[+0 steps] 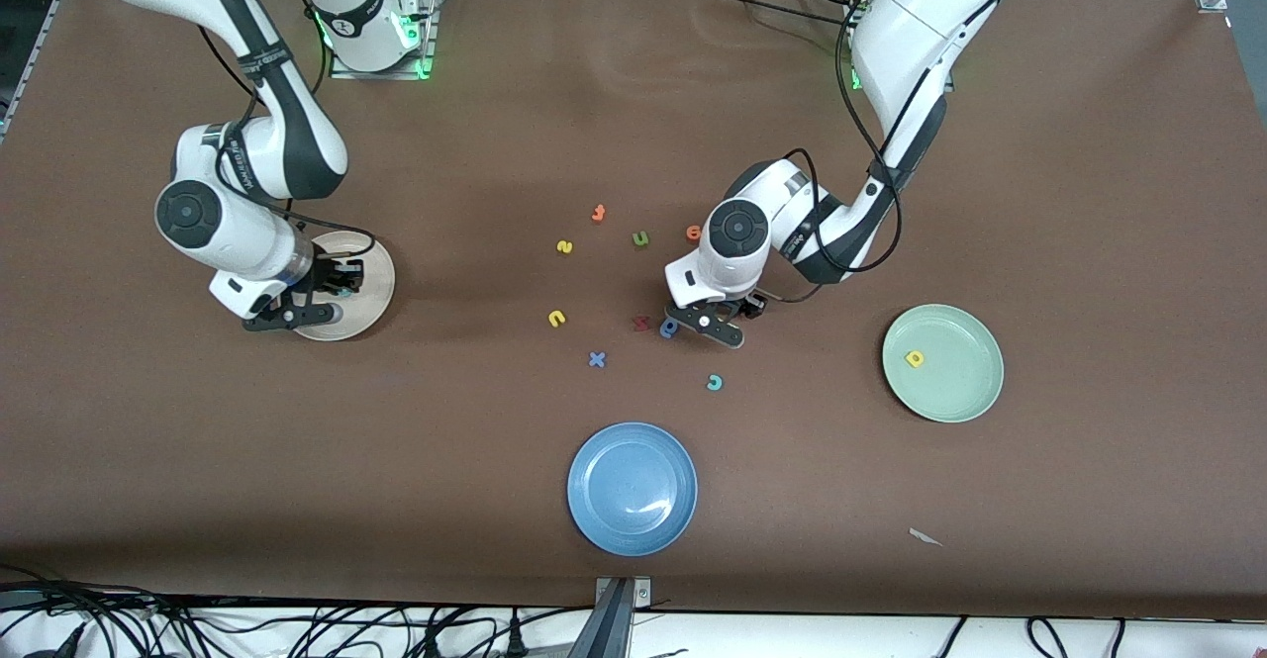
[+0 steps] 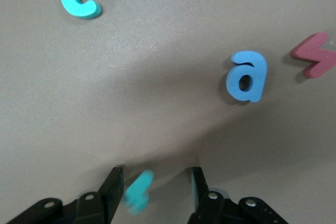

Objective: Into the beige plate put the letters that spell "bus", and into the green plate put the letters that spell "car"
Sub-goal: 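Drop the cyan letter on the white plate while the left gripper carries r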

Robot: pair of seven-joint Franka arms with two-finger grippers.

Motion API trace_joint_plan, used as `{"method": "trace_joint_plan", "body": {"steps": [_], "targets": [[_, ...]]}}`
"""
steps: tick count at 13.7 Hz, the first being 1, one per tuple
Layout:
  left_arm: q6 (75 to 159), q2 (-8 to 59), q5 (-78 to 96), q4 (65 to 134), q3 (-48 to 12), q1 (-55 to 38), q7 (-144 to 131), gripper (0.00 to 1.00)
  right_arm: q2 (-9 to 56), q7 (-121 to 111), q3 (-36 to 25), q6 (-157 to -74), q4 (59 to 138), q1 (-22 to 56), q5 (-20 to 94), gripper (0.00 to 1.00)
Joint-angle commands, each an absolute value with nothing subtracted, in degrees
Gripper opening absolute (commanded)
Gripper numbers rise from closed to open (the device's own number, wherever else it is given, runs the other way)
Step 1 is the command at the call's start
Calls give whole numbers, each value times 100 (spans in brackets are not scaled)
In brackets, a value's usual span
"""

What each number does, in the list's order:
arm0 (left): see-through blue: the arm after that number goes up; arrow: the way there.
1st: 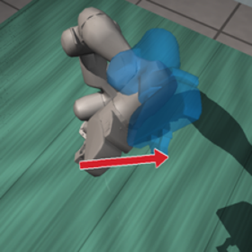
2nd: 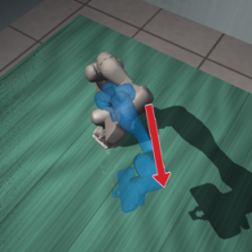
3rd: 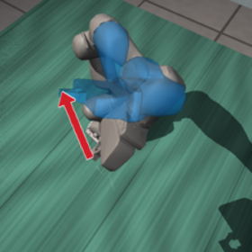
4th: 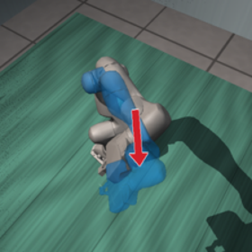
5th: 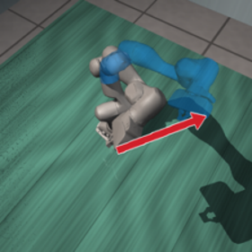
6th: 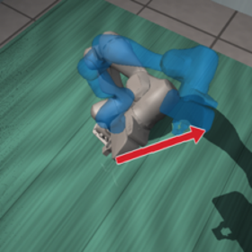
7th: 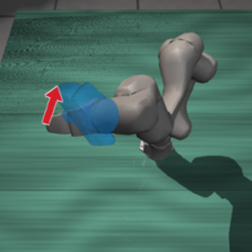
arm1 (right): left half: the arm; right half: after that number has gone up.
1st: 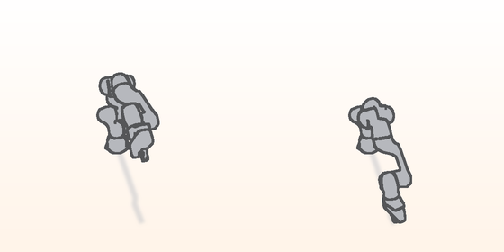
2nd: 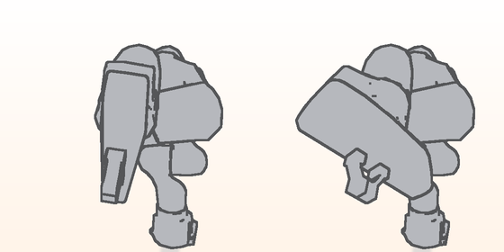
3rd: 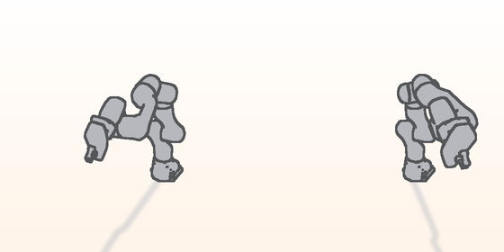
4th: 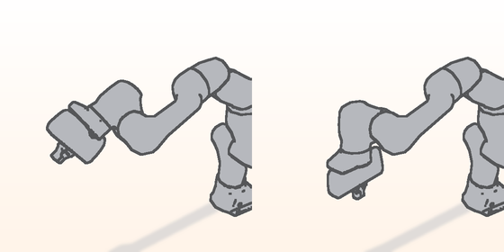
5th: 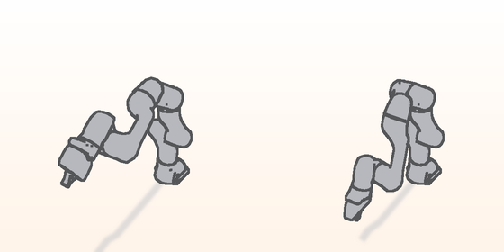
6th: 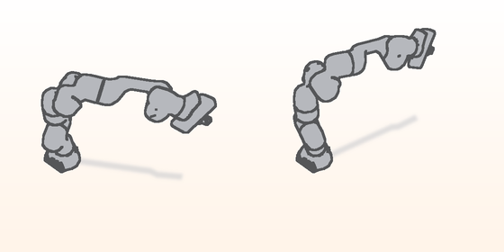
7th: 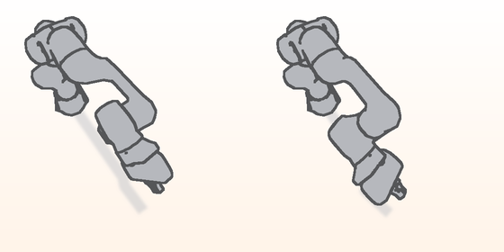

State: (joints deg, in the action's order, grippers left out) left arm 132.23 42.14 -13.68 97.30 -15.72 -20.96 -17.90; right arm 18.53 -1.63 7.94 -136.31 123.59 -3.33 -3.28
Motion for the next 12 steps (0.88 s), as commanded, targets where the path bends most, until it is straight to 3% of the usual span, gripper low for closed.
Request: {"method": "trace_joint_plan", "body": {"steps": [1, 2, 3, 4, 7, 12], "targets": [[13184, 4219, -1547, 9712, -1582, -2074, -1793, 61, 1784, -273, 888, -13799, 12603, -483, -220, 39], [13184, 4219, -1547, 9712, -1582, -2074, -1793, 61, 1784, -264, 879, -13764, 12595, -492, -220, 74], [13184, 4219, -1547, 9712, -1582, -2066, -1793, 60, 1784, -264, 879, -13711, 12586, -510, -220, 97], [13184, 4227, -1547, 9712, -1582, -2074, -1793, 54, 1784, -333, 870, -13685, 12560, -518, -220, 100], [13184, 4219, -1547, 9712, -1582, -2022, -1574, 3, 1705, -194, 870, -13605, 12516, -318, -194, 100], [13131, 4201, -1547, 9721, -1582, -1978, -1538, 0, 2143, 1315, 870, -13606, 11657, 639, 62, 100]]}}
